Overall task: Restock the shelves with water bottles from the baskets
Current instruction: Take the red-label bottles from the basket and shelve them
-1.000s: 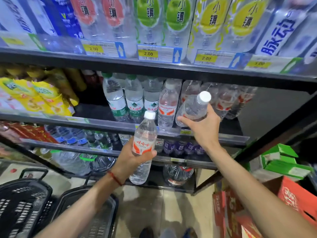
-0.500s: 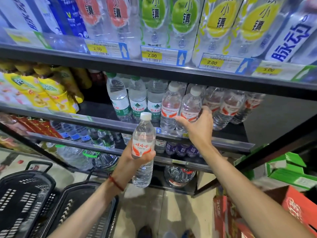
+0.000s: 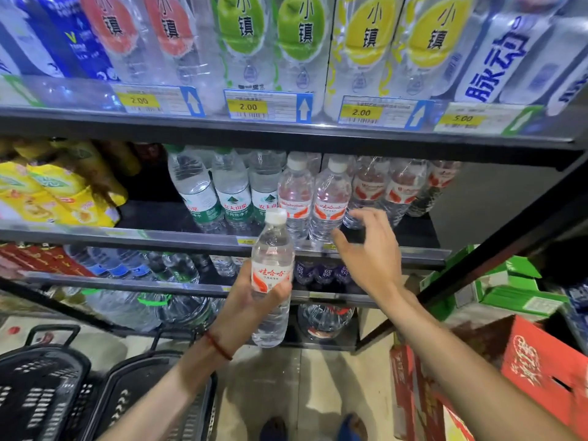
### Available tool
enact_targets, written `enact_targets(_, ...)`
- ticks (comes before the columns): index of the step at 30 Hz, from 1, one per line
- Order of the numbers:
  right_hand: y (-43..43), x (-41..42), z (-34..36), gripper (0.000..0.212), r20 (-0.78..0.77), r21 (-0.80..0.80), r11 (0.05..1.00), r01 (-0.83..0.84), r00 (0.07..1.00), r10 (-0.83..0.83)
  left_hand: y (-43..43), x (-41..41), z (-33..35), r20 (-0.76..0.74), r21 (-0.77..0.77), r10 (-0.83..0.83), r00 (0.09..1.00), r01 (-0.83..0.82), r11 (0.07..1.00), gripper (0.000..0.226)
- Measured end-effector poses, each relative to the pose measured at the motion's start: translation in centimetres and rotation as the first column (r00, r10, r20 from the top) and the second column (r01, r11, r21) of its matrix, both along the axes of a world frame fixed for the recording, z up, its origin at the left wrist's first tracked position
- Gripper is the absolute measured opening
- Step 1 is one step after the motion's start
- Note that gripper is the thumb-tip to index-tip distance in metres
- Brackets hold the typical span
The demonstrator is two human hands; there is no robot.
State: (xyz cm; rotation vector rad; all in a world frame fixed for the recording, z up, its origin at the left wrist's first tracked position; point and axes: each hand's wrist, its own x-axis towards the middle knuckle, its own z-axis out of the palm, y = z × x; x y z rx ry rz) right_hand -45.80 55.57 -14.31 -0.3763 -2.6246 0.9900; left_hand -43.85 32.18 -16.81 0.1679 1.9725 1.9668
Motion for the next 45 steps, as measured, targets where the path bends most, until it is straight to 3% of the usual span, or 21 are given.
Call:
enact_targets(5, 3.8, 3.2, 0.5, 0.044, 0.050, 0.467, 0.876, -0.120, 0.993, 0.109, 3.2, -0.6, 0.3, -0.066, 0.019, -0.051, 0.997, 0.053, 0.998, 0.065)
enact_targets(10, 8.0, 5.3, 1.0, 0.053, 0.234, 0.661, 0.711, -0.241, 0.966, 0.110, 8.2, -0.9, 1.1, -0.136, 0.044, -0.014, 0.991, 0.020, 0.999, 0.074)
enact_targets(19, 13.7, 7.7, 1.1, 0.063, 0.363, 0.680, 0.632, -0.371, 0.920, 0.150, 14.3, -1.1, 2.6, -0.442, -0.154, 0.035, 0.896, -0.114, 0.981, 0.075)
enact_targets(24, 15.9, 8.2, 2.4, 0.063, 0.375, 0.620, 0.678, -0.396, 0.908, 0.187, 17.8, -1.6, 3.7, -0.428, -0.106, 0.157, 0.890, -0.222, 0.969, 0.063)
enact_targets(30, 16.6, 8.3, 2.5, 0.060, 0.414, 0.581, 0.652, -0.487, 0.867, 0.278, 19.8, -3.8, 3.1, -0.467, -0.015, 0.279, 0.839, -0.323, 0.946, 0.085)
enact_targets(33, 16.6, 8.3, 2.5, 0.059, 0.407, 0.560, 0.659, -0.502, 0.860, 0.308, 20.6, -4.7, 2.3, -0.459, -0.005, 0.293, 0.839, -0.332, 0.943, 0.086)
enact_targets(39, 16.7, 8.2, 2.4, 0.060, 0.408, 0.530, 0.674, -0.515, 0.852, 0.330, 21.7, -5.2, 1.3, -0.549, -0.125, 0.241, 0.800, -0.364, 0.923, 0.072)
enact_targets(45, 16.6, 7.9, 2.2, 0.058, 0.384, 0.505, 0.700, -0.505, 0.858, 0.342, 22.0, -5.7, 0.5, -0.523, -0.096, 0.273, 0.807, -0.374, 0.922, 0.074)
